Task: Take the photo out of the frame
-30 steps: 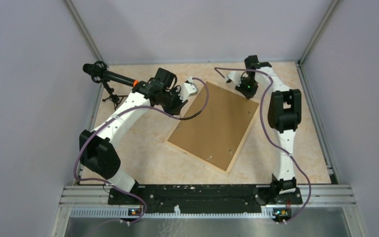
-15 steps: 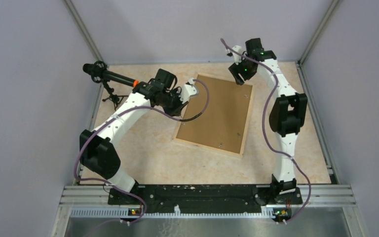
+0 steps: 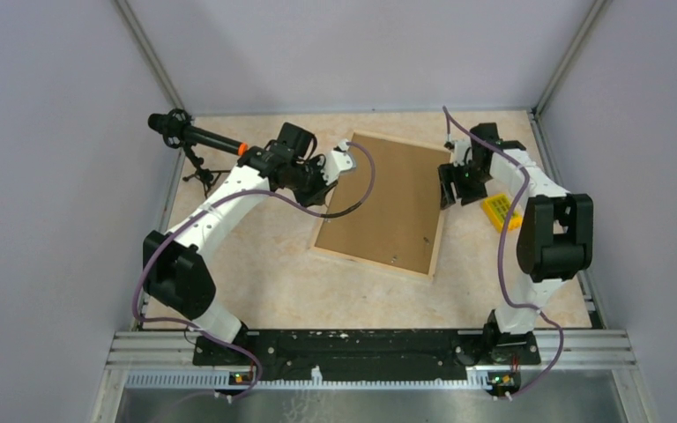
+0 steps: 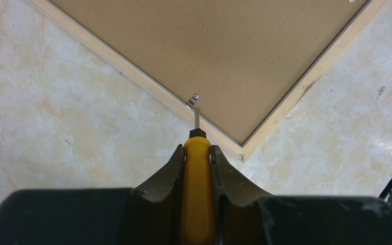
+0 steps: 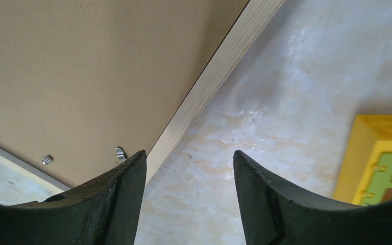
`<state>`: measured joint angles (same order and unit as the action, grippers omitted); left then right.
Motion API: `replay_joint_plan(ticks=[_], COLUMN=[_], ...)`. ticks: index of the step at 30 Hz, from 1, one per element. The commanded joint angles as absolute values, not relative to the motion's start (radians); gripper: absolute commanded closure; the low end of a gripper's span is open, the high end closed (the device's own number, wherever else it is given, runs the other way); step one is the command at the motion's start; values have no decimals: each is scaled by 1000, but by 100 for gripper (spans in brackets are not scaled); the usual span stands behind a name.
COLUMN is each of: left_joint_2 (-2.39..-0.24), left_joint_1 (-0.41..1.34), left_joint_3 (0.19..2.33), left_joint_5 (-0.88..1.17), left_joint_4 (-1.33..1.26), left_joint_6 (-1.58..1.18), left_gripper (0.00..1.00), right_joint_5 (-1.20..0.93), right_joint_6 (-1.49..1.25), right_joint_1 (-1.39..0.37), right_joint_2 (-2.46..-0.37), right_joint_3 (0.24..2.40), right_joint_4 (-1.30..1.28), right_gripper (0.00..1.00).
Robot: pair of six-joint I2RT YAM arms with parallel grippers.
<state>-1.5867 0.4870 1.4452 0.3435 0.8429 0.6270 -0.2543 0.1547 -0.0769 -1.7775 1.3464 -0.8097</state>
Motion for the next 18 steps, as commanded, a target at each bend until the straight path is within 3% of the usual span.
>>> replay_joint_plan(ticks=[1, 12, 18], left_joint_2=[-1596, -1597, -1580], left_joint_1=[485, 485, 486], left_joint_3=[1448, 1419, 1387], left_joint_5=[371, 360, 347], left_joint_4=[808, 829, 828], left_joint_6=[632, 647, 668], left_gripper=[100, 100, 100], right_joint_5=[-270, -252, -195], right_joint_6=[77, 38, 65], right_joint_1=[-84, -126, -146], right_joint_2=[-1705, -1862, -1962], right_joint_3=[1279, 1324, 1423], right_joint_4=[-713, -652, -676], right_gripper=[39, 47, 63])
